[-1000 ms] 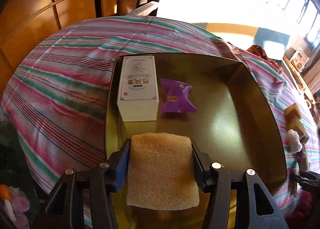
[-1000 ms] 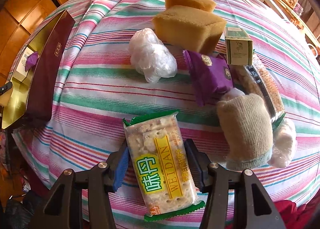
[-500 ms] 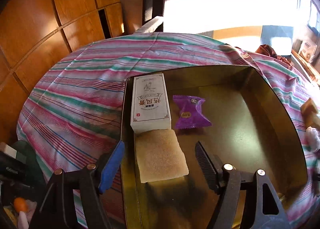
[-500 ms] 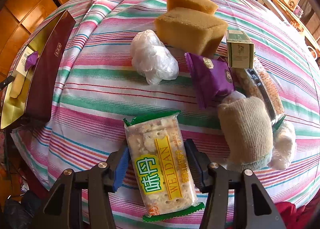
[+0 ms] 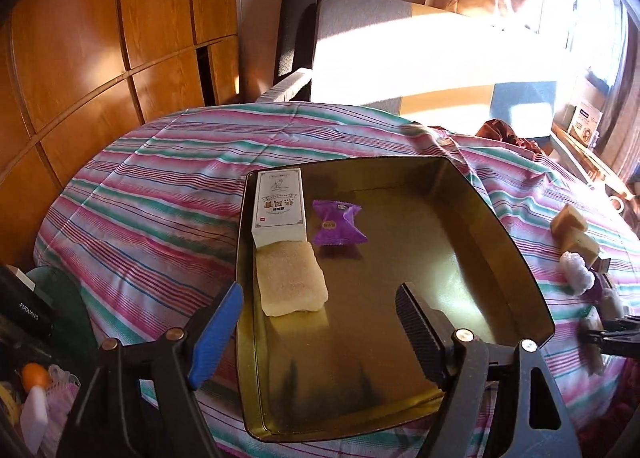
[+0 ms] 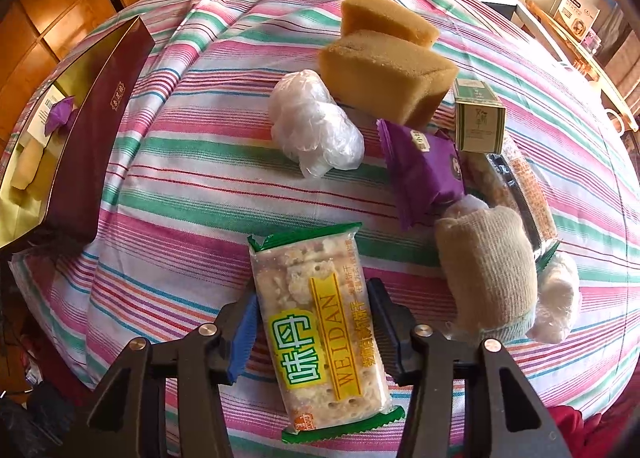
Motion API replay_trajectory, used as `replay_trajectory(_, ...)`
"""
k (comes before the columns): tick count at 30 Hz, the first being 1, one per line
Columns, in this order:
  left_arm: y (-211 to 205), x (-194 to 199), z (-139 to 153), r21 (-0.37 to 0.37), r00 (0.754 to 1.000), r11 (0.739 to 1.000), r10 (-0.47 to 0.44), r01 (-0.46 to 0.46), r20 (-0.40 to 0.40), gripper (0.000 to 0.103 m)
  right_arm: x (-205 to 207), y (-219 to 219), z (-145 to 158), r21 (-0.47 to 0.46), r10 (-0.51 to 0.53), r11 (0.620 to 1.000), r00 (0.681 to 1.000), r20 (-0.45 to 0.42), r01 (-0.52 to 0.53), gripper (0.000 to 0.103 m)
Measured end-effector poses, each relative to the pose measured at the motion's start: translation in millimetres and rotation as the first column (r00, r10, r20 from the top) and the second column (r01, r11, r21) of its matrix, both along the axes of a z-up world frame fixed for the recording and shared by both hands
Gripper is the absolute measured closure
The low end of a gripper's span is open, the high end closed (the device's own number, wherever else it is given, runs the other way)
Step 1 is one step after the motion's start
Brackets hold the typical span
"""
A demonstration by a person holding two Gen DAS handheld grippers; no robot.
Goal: Organize objects
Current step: 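Grasp the WEIDAN cracker pack with the right tool and place it in the tray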
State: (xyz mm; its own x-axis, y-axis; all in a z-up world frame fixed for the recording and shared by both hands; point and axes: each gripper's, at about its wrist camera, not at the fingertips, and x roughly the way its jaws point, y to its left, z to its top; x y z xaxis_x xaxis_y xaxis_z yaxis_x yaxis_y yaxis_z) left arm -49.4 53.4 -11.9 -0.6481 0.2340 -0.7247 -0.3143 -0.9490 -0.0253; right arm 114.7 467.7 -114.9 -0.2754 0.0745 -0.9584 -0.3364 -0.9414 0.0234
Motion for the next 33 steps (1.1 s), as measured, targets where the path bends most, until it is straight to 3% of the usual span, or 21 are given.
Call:
replay_trajectory(9, -6, 7, 0, 0.020, 1.000, 1.000, 0.002, -0.002, 0.002, 0.024, 0, 20, 28, -0.062, -0.077, 0.996, 0.992, -0.103, 0.071, 0.052)
replay_trajectory(11, -10, 8, -2, 0.028, 1.000, 1.000, 0.007, -0.007, 0.009, 0.024, 1, -1, 39, -0.073, -0.076, 0.995, 0.987, -0.140, 0.066, 0.052)
replay_trajectory(12, -11, 8, -3, 0.030, 1.000, 0.999, 0.011, -0.011, 0.012, 0.024, -21, -9, 46, -0.071, -0.069, 0.996, 0.985, -0.159, 0.058, 0.053)
replay_trajectory(14, -16, 8, -5, 0.036, 1.000, 0.999, 0.020, -0.020, 0.017, 0.024, -33, -68, 72, -0.067, -0.050, 0.997, 0.979, -0.199, 0.038, 0.053)
replay_trajectory(23, -51, 10, -9, 0.052, 0.995, 0.994, 0.097, -0.098, 0.032, 0.024, -74, -120, 127, -0.042, 0.069, 0.995, 0.942, -0.330, -0.088, 0.053)
replay_trajectory(29, -70, 13, -11, 0.057, 0.989, 0.988, 0.141, -0.143, 0.038, 0.024, -112, -164, 138, -0.075, 0.152, 0.978, 0.915, -0.374, -0.193, 0.053)
replay_trajectory(33, -80, 14, -13, 0.063, 0.986, 0.985, 0.159, -0.162, 0.044, 0.024, -145, -200, 127, -0.109, 0.204, 0.960, 0.909, -0.364, -0.259, 0.053)
